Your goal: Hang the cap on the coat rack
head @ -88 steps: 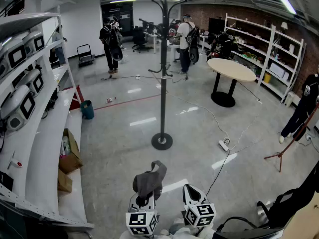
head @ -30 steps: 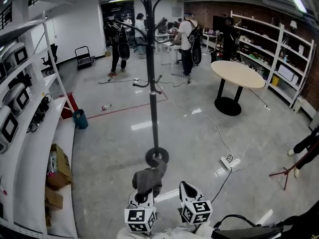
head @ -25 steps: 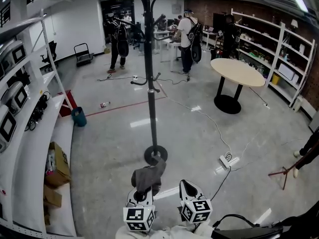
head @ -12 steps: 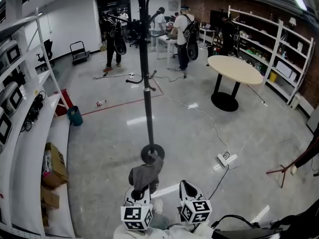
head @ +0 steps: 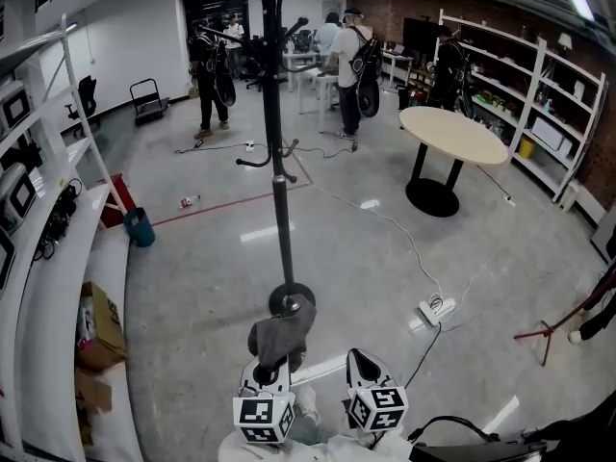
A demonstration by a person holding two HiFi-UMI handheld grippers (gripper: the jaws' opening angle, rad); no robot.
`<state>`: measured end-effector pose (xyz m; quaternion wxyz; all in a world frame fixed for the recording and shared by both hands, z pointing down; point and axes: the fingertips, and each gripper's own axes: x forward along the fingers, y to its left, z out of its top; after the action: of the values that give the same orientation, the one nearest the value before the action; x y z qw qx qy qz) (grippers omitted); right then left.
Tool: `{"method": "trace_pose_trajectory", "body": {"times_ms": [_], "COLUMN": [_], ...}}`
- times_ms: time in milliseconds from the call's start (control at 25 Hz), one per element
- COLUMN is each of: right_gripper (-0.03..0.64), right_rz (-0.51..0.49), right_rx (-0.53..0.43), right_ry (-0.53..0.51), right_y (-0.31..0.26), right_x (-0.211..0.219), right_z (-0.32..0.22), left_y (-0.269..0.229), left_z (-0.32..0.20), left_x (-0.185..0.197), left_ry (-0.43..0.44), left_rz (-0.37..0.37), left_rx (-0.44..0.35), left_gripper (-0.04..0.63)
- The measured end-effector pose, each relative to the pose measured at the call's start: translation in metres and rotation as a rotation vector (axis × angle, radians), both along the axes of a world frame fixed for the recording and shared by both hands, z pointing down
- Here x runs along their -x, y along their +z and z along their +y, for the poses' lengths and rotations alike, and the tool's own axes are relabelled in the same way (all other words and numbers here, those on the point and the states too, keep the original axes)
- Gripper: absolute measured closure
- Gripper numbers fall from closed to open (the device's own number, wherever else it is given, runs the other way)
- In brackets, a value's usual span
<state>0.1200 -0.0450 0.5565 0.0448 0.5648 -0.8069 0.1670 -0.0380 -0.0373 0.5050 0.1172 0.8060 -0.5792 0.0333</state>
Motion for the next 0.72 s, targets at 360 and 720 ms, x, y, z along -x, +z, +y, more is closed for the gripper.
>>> {"method": "trace_pose_trajectory", "body": {"times_ms": [360, 720], "right_gripper": [0.606, 0.606], "right_rz": [0.003, 0.000], "right_rx": [0.014, 0.022], "right_ry": [0.008, -0.005], "right_y": [0.002, 0.003], "right_x": [-0.006, 0.003], "right_z": [-0.039, -0.089], "left_y": [-0.003, -0.004], "left_z": [-0.043, -0.089], "left_x": [-0.003, 0.002], "left_ry": [0.008, 0.012], "left_rz": [0.000, -0.003], "left_rx": [-0.002, -0.002], "left_gripper": [0.577, 0.577]}}
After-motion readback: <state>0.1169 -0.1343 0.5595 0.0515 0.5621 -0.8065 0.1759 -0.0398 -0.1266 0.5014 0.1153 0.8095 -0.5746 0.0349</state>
